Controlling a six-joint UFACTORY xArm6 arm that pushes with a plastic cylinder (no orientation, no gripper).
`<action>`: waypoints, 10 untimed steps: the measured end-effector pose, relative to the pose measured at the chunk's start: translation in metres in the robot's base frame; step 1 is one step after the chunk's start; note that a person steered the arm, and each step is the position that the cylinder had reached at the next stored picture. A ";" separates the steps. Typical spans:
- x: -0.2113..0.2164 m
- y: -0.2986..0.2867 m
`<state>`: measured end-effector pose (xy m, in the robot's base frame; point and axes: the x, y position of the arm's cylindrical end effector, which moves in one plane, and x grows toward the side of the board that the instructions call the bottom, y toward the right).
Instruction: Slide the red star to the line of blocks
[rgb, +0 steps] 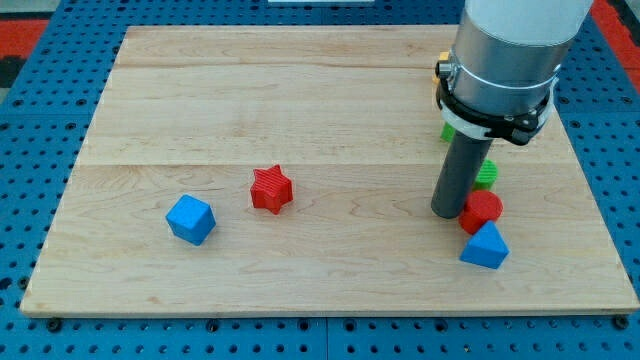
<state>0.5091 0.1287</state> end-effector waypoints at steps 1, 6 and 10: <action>0.000 -0.022; -0.067 -0.162; -0.118 -0.087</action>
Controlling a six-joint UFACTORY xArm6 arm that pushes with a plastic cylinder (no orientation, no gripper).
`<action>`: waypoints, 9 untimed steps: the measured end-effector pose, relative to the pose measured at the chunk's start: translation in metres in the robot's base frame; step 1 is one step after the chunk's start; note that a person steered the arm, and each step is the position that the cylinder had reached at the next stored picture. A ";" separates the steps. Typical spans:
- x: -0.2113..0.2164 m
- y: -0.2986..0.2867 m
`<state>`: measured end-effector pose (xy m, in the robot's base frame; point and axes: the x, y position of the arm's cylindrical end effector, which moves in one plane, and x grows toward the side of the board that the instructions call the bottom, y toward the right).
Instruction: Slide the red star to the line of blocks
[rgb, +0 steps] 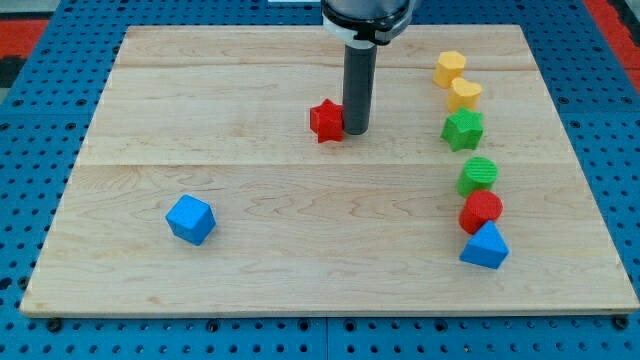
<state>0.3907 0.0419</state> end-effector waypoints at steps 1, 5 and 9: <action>0.040 -0.033; -0.097 0.041; -0.156 0.018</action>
<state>0.2343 0.0596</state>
